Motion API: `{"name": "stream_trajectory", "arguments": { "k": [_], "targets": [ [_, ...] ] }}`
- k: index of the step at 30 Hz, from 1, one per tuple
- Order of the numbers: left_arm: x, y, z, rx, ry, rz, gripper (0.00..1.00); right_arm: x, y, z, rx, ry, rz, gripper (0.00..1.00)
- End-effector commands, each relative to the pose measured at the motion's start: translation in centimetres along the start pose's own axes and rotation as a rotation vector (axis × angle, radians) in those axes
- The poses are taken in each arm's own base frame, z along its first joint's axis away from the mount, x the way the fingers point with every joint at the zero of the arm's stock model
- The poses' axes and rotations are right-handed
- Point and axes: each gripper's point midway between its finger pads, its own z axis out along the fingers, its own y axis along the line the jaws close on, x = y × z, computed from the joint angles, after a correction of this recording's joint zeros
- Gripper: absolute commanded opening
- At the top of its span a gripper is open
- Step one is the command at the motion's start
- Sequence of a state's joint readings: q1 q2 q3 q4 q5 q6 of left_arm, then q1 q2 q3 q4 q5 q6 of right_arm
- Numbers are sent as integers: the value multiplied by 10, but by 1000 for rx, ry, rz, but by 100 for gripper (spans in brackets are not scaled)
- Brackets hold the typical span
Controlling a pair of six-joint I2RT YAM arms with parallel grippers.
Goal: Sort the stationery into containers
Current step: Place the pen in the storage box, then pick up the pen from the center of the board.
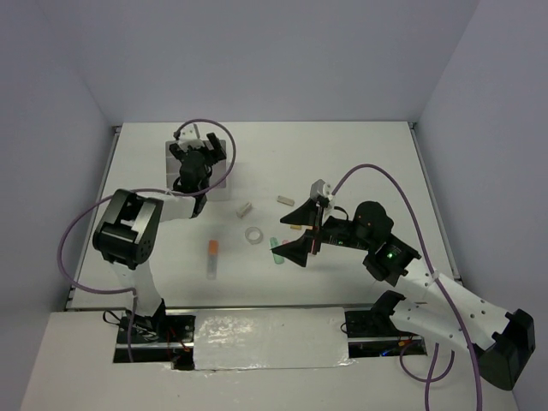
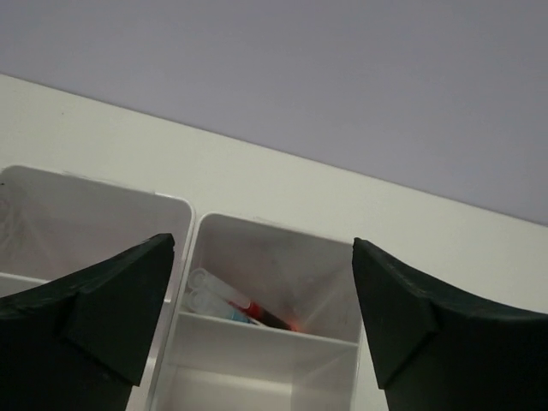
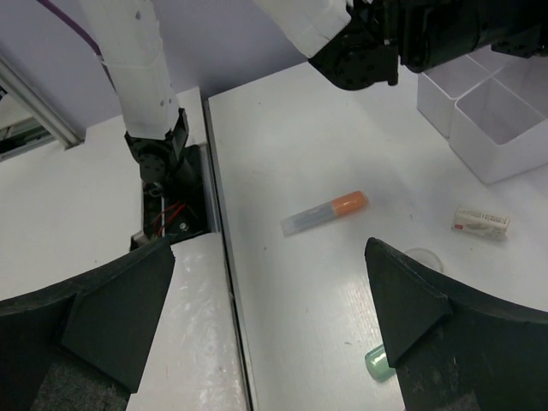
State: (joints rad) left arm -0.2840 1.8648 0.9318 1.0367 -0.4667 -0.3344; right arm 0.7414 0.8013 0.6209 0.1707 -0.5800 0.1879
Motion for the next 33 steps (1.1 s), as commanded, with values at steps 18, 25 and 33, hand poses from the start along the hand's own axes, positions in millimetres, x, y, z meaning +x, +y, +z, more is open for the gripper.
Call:
{"name": "stream_trajectory", "arguments": {
  "k": [18, 25, 33],
  "targets": [
    [-120, 8, -199, 44, 352, -273, 99, 20, -99, -1, 473, 59, 194, 100],
    [-42, 17, -268, 125, 579, -289, 98, 15, -112, -27, 646, 62, 232, 100],
    [37, 26, -301, 72, 790, -165, 96, 22, -104, -49, 690, 82, 262, 100]
  ]
}}
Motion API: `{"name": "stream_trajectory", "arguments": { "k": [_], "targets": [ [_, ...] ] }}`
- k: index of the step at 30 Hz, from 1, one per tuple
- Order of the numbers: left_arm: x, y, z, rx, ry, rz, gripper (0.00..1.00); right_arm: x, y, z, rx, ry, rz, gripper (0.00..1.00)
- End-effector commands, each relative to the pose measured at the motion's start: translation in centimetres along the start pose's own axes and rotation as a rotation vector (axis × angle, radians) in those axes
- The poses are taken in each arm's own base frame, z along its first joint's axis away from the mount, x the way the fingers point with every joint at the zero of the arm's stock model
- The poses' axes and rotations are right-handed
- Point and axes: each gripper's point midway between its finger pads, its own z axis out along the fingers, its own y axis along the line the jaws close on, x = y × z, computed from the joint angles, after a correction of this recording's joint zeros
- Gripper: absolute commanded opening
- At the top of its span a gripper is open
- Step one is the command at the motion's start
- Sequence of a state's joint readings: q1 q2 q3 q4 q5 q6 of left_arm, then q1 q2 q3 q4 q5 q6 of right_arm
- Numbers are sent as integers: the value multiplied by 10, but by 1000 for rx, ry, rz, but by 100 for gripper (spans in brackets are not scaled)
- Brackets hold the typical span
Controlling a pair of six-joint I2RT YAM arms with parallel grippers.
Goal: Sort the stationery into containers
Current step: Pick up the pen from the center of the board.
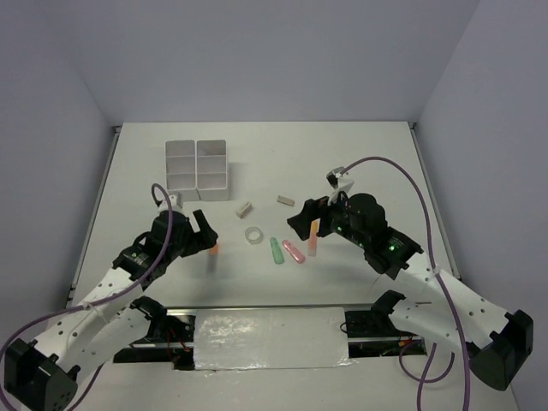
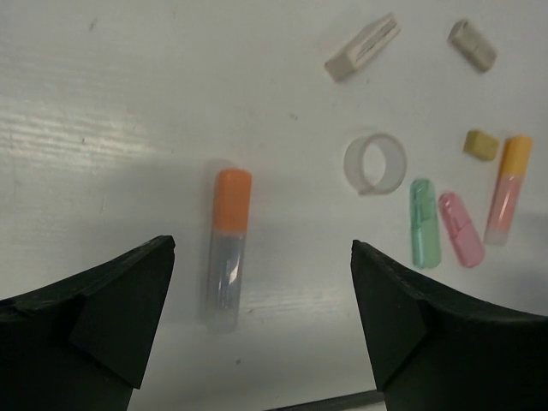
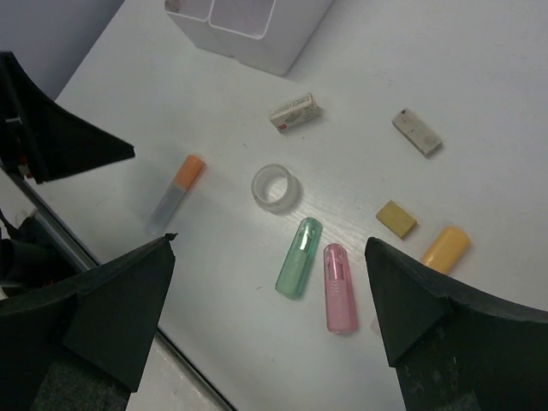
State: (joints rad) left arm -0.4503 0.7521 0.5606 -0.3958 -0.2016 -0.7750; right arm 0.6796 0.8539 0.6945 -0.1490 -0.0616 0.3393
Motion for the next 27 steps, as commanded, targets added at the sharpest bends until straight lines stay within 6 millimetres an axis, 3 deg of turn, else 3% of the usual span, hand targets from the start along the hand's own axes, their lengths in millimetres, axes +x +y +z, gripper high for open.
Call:
{"name": "stream_trajectory", "arguments": {
  "k": [1, 5, 11, 15, 20, 23, 27],
  "targets": [
    [12, 0, 1, -21, 15, -1, 96, -10, -8, -13, 64, -16, 22, 100],
    [25, 4, 2, -61, 49, 50, 97, 2, -29, -22, 183, 36, 30, 100],
    [51, 12, 18, -101, 135, 98, 92, 7, -41, -32, 258, 71, 11, 100],
    [68, 25, 35, -188, 207, 143, 84, 11, -30, -29, 187, 76, 5, 100],
    [70, 35, 44, -264, 223, 179, 78, 11, -16, -30, 99, 60, 1, 100],
    [86, 40, 53, -282, 280, 190, 75, 7, -14, -36, 86, 35, -7, 100],
    [108, 46, 60, -301, 338, 227, 63, 2, -13, -41, 75, -2, -27, 100]
  ]
}}
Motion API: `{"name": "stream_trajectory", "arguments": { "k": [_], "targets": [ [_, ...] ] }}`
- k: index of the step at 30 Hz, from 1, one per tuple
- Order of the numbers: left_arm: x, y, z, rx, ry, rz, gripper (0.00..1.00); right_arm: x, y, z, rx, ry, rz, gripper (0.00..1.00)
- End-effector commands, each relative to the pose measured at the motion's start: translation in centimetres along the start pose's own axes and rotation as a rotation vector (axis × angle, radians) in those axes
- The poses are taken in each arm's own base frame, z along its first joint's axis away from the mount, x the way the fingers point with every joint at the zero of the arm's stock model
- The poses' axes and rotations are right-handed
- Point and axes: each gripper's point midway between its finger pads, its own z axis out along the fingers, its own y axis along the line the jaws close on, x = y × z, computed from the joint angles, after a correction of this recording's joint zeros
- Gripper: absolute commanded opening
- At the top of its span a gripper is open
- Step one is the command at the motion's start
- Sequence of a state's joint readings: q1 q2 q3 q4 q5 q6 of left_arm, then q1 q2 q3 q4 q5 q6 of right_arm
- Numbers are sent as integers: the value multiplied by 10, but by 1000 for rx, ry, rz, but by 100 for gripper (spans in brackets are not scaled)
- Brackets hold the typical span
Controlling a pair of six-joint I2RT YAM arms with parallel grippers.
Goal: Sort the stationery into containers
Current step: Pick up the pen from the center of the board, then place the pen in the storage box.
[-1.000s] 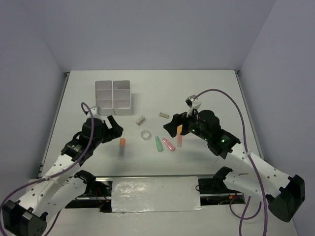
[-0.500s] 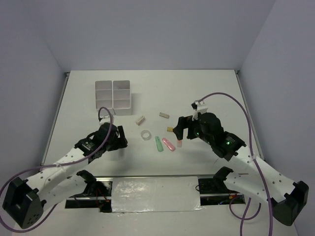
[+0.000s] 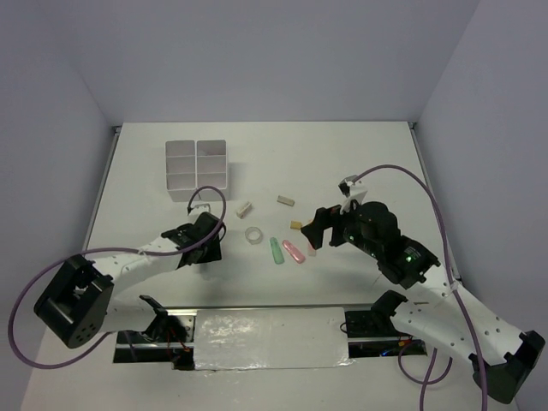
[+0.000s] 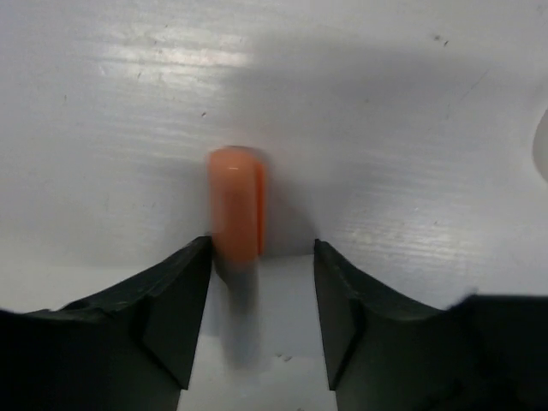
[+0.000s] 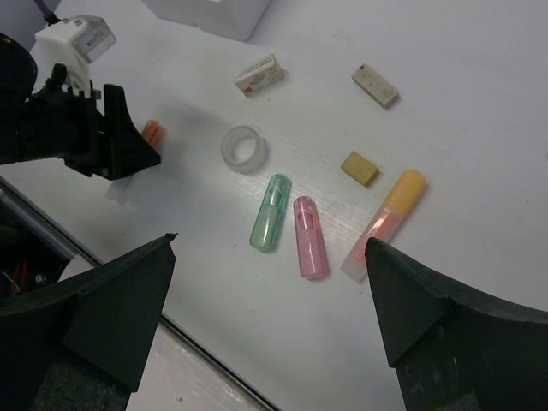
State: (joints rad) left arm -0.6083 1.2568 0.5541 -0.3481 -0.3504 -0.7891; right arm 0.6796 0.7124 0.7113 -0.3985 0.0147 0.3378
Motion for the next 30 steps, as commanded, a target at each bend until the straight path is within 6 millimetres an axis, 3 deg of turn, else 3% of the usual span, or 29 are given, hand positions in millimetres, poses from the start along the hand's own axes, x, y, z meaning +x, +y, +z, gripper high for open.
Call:
{"name": "stream_trajectory", "arguments": {
  "k": [1, 3, 4, 5, 7, 11, 13, 18, 19, 20, 21, 22, 23, 24, 30],
  "targets": [
    [17, -6, 9, 2, 51, 27, 57, -11, 4, -3, -28, -59, -29, 100],
    [19, -9, 11, -11, 58, 54, 47, -9, 3, -3, -29, -57, -29, 100],
    [19, -9, 10, -21, 61, 62, 27, -8, 2, -3, -28, -58, -29, 100],
    [18, -10, 9, -24, 54, 55, 15, -6, 5, -3, -48, -50, -29, 100],
    [6, -17, 0, 9, 15, 34, 0, -4, 7, -2, -58, -51, -27, 100],
    [-39, -27, -33, 54, -132, -22, 0, -5, 10, -4, -80, -61, -31, 100],
    [-80, -34, -59, 68, -260, -56, 0, -6, 12, -4, -91, -65, -34, 100],
    [-172, -46, -143, 198, -607, -165, 0, -9, 16, -8, -117, -85, -48, 100],
    [-187, -40, -162, 209, -698, -165, 0, -9, 17, -9, -126, -90, -49, 100],
    [-192, -36, -163, 213, -748, -174, 0, -11, 19, -9, -134, -105, -51, 100],
    [-218, -43, -188, 291, -888, -241, 0, -8, 19, -8, -140, -102, -48, 100],
    [-227, -38, -201, 299, -977, -221, 0, -10, 21, -9, -153, -111, -45, 100],
    [-227, -29, -190, 270, -1023, -230, 0, -12, 23, -9, -166, -124, -46, 100],
    [-249, -27, -219, 335, -1164, -320, 0, -11, 25, -8, -179, -123, -46, 100],
    [-306, -16, -230, 409, -1403, -285, 0, -4, 31, 2, -210, -85, -53, 100]
  ]
}}
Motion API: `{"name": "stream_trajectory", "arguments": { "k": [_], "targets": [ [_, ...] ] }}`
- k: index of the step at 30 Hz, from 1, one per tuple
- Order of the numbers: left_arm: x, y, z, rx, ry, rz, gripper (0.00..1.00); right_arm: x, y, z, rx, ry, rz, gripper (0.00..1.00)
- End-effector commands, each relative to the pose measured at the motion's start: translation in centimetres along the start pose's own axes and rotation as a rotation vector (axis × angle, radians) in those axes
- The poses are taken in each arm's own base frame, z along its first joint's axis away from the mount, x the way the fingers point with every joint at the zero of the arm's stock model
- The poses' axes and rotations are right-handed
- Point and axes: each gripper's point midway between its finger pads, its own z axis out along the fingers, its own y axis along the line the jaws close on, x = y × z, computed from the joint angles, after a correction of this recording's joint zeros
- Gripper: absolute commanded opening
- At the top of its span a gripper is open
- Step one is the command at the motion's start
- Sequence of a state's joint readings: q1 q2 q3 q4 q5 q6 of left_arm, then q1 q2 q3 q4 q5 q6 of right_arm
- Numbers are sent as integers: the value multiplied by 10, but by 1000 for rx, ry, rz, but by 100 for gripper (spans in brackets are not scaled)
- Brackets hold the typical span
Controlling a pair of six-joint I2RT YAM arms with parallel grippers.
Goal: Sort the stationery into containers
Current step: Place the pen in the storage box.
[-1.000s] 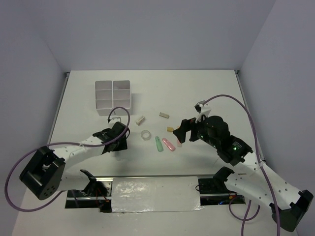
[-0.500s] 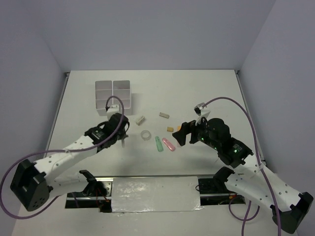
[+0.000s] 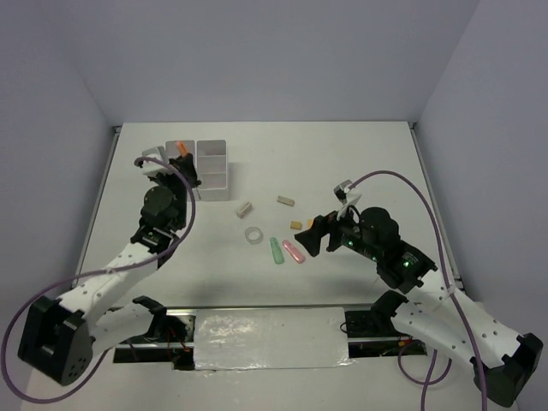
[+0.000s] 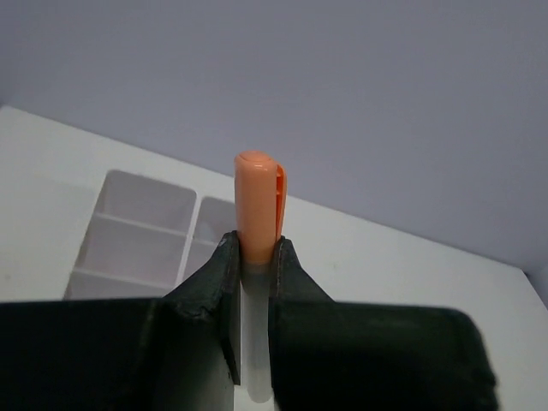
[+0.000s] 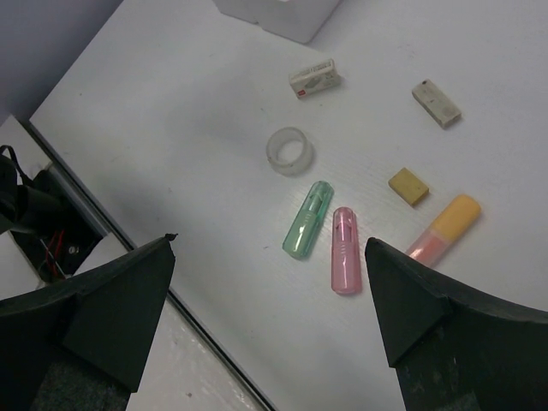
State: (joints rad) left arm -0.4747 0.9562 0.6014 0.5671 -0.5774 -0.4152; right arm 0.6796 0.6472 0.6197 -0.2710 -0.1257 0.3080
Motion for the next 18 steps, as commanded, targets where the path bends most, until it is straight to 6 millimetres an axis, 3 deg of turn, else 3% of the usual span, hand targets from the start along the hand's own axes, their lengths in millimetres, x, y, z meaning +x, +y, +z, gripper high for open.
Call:
{"name": "stream_trajectory", "arguments": {
  "k": [1, 2, 6, 9, 11, 12, 14, 18],
  "targets": [
    [-64, -22, 30, 135, -281, -69, 0, -8, 6, 9, -43, -28, -20, 100],
    [-74, -21, 42, 130, -304, -64, 0, -8, 7, 11, -48, -26, -20, 100],
    [-57, -24, 75, 153, -275, -55, 0, -4, 5, 17, -45, -8, -26, 100],
    [-30, -16, 98, 128, -231, -39, 0, -2, 2, 20, -35, -1, -38, 100],
    [-26, -10, 107, 105, -230, -31, 0, 0, 1, 22, -35, 12, -41, 100],
    [-11, -4, 114, 86, -202, -28, 0, 1, 1, 23, -34, 20, -43, 100],
    [-4, 3, 121, 80, -198, -32, 0, 3, 0, 25, -30, 26, -46, 100],
    [34, 10, 132, 98, -151, -24, 0, 7, -3, 31, -27, 49, -53, 100]
  ]
}}
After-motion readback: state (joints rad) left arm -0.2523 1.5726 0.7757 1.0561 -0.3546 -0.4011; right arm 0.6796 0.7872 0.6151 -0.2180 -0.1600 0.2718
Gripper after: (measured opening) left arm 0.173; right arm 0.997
